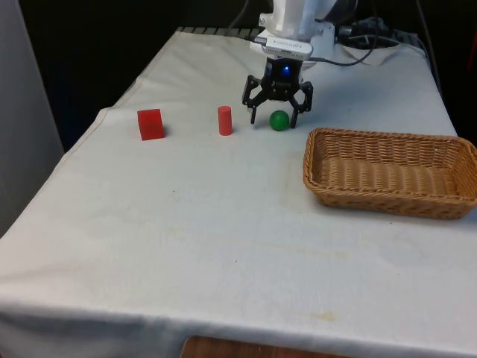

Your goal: Pick up the object to the left of the cylinder and place it into the basket.

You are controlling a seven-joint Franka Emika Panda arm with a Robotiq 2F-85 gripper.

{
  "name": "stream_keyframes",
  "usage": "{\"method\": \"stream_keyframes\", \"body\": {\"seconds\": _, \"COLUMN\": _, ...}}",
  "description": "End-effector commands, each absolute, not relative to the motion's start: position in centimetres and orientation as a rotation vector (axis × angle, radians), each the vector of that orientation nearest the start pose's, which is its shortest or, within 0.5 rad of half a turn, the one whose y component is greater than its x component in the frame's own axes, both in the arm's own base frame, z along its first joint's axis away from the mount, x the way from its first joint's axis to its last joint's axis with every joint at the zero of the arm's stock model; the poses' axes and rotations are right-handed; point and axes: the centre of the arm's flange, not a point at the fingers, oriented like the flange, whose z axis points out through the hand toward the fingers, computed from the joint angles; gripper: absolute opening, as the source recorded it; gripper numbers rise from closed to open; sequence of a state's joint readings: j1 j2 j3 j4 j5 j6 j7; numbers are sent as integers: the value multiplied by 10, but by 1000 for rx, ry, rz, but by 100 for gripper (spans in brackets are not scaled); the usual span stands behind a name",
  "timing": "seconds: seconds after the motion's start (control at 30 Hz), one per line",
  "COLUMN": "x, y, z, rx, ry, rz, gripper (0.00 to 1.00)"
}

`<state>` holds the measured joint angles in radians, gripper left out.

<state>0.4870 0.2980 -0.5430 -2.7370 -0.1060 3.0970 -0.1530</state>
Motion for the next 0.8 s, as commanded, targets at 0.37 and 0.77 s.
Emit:
{"method": "stream_keyframes", "body": {"seconds": 0.37, "x": 395, "y": -33, "z": 153, "rx": -3288, "ry": -380, "rz": -138, "gripper": 100}}
{"method": "stream_keyframes", "body": {"seconds": 0.77, "x": 395, "y": -33, "z": 153, "rx": -3287, "ry": -381, "rz": -138, "gripper": 0}}
